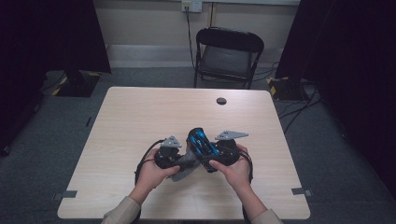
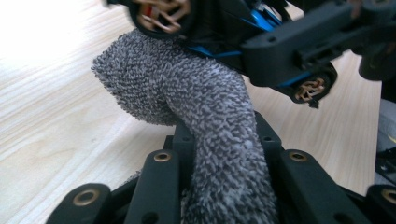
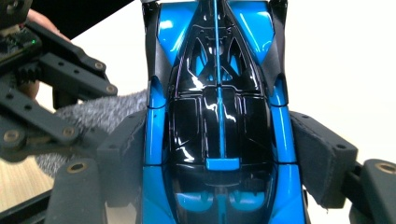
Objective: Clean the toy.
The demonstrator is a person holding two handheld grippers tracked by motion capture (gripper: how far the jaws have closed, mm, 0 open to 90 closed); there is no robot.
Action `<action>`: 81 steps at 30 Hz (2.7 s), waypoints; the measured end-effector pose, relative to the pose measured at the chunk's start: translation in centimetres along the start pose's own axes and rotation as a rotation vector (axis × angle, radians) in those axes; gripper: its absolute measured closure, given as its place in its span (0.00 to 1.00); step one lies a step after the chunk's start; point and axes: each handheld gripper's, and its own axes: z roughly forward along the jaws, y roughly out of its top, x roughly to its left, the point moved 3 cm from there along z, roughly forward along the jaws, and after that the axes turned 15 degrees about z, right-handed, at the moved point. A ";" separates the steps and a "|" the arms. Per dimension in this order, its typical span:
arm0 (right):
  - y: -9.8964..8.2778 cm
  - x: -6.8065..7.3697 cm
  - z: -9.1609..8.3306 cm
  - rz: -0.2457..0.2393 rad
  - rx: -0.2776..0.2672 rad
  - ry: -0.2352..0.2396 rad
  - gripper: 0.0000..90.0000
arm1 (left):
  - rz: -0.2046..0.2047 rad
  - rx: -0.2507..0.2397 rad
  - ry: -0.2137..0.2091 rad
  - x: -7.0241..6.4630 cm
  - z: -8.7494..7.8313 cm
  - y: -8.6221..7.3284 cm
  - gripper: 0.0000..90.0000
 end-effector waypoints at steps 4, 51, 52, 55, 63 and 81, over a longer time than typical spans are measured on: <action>0.2 0.0 0.0 -0.001 0.001 -0.004 0.29 | 0.026 0.017 -0.020 -0.6 0.3 0.1 0.78; 1.1 -0.5 -0.2 0.020 -0.023 -0.013 0.29 | 0.036 0.092 -0.043 -1.2 1.0 -1.3 0.77; 1.1 -0.5 -0.3 0.018 -0.023 -0.009 0.29 | 0.029 0.090 -0.035 -0.9 0.8 -1.3 0.77; 1.0 -0.5 -0.4 0.017 -0.022 -0.010 0.29 | 0.026 0.090 -0.011 -0.3 0.2 -1.1 0.77; 0.0 -0.7 -0.6 0.020 -0.020 0.000 0.29 | -0.018 0.096 0.045 1.8 -0.7 -1.3 0.77; -1.6 -0.1 -0.1 -0.017 0.015 0.001 0.29 | -0.039 0.067 0.075 3.0 -0.8 -0.3 0.77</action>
